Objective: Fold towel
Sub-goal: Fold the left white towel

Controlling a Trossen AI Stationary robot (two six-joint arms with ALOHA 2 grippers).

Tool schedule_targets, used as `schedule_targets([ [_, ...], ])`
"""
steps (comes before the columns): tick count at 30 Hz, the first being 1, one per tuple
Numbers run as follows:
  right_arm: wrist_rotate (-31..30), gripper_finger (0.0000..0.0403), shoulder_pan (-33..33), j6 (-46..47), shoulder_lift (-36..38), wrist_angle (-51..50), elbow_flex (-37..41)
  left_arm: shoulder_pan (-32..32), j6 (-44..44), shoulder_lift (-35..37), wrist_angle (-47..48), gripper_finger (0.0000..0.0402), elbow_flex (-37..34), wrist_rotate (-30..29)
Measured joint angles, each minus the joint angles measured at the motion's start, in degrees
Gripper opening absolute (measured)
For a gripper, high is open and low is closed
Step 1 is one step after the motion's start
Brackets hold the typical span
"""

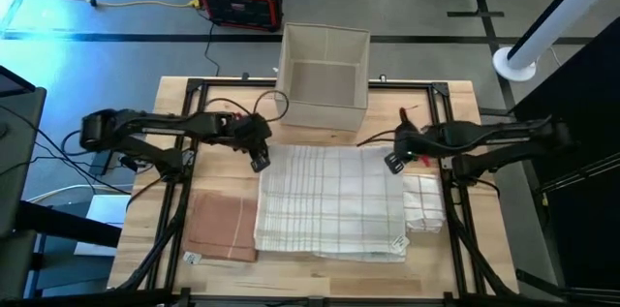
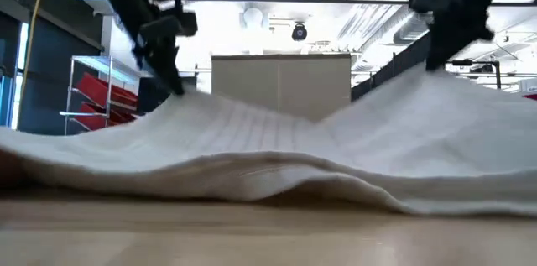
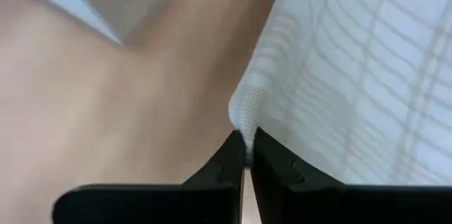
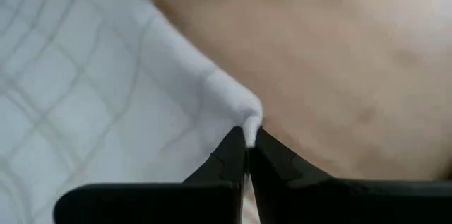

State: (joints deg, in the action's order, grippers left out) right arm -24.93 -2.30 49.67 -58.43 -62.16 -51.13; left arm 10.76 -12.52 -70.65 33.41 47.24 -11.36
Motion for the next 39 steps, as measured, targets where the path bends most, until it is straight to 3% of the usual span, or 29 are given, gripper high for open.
schedule_targets([
  [4,-8.80,0.0000,-2.95,0.90,-0.54,-11.11,-8.25,0.60,4.97,2.54,-0.49,0.0004,2.43,-9.28],
  [6,-10.41,0.0000,-3.72,0.89,-0.75,-14.89,-10.78,1.32,8.19,2.76,-0.38,0.0004,2.66,-10.16],
  [10,-9.66,0.0000,-5.41,0.36,-0.84,-19.09,-11.59,2.05,11.37,2.31,-0.46,0.0004,1.79,-6.12],
  [16,-2.28,0.0000,-12.74,1.49,-0.85,-19.58,-9.08,-1.70,13.22,2.35,0.46,0.0004,0.44,3.42],
  [22,8.34,0.0000,-22.95,5.68,-1.78,-10.65,-8.94,-6.15,14.08,2.42,3.95,0.0004,0.44,7.78],
  [27,12.93,0.0000,-30.53,8.71,-8.39,-1.48,-8.94,-7.26,15.75,2.42,8.62,0.0004,0.44,7.87],
  [33,17.32,0.0000,-35.05,10.92,-18.56,6.35,-8.94,-8.99,13.88,2.42,8.51,0.0004,-0.57,12.25],
  [39,21.50,0.0000,-36.73,10.74,-25.88,15.21,-8.94,-15.42,7.33,2.42,5.66,0.0004,-4.41,18.81],
])
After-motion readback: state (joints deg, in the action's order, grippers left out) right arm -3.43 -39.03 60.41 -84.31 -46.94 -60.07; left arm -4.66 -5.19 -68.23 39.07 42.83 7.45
